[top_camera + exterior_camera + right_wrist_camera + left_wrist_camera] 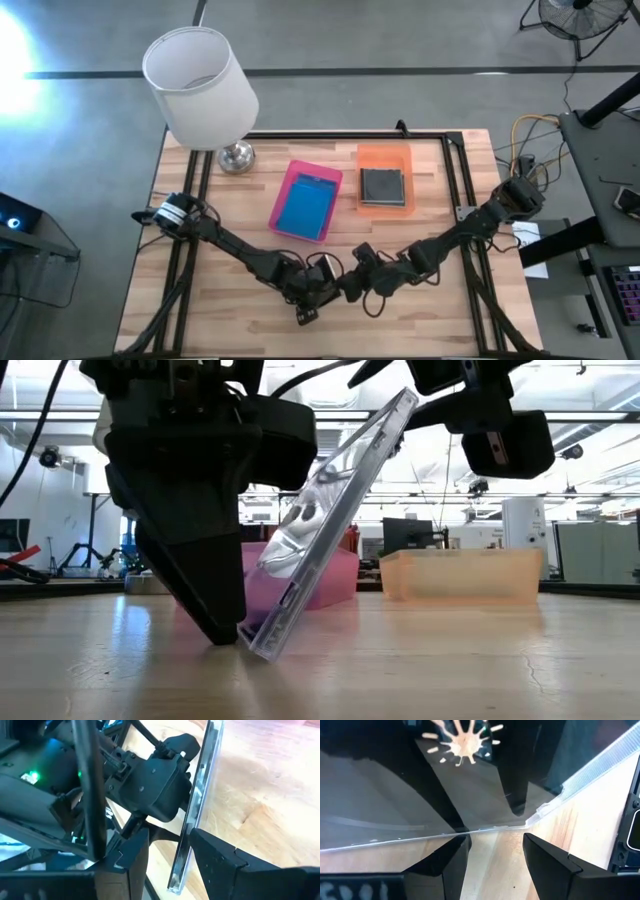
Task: Pick & place jewel cases by type
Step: Put the black cd case into the orange bin, then return to Home Position
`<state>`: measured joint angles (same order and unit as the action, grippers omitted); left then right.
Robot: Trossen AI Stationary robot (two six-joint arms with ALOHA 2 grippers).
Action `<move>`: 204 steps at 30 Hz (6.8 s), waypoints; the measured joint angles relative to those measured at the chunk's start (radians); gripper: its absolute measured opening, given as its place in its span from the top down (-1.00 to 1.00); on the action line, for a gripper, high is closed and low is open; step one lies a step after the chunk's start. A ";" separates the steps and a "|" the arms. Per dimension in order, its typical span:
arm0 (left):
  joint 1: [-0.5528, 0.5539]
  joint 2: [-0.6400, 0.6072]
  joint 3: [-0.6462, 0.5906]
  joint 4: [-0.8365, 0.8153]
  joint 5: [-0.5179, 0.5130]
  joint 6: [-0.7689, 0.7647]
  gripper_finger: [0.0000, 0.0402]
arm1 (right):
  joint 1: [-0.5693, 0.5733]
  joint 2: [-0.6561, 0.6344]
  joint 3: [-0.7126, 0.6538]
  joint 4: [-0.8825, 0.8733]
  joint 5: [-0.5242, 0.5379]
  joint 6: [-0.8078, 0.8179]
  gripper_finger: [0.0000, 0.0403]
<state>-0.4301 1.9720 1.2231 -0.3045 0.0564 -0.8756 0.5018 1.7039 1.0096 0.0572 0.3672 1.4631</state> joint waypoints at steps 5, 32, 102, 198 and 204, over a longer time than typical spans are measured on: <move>0.000 0.000 -0.001 0.009 -0.014 0.013 0.11 | -0.004 0.000 0.000 0.001 0.003 0.022 0.25; -0.011 0.000 -0.018 0.031 -0.081 0.012 0.11 | -0.025 0.110 0.053 0.003 -0.144 0.075 0.17; -0.188 -0.633 -0.583 0.122 -0.767 -0.672 0.11 | -0.794 -0.721 -0.440 -0.417 -0.219 -0.149 0.63; 0.468 -1.266 -0.903 0.864 0.134 0.360 0.11 | -0.493 -1.440 -0.462 -0.278 -0.525 -1.046 0.08; 0.475 -1.350 -1.047 0.903 0.057 0.311 0.11 | -0.493 -1.578 -0.560 -0.286 -0.525 -1.002 0.08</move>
<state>0.0444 0.6217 0.1762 0.5983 0.1135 -0.5646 0.0090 0.1257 0.4498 -0.2291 -0.1581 0.4606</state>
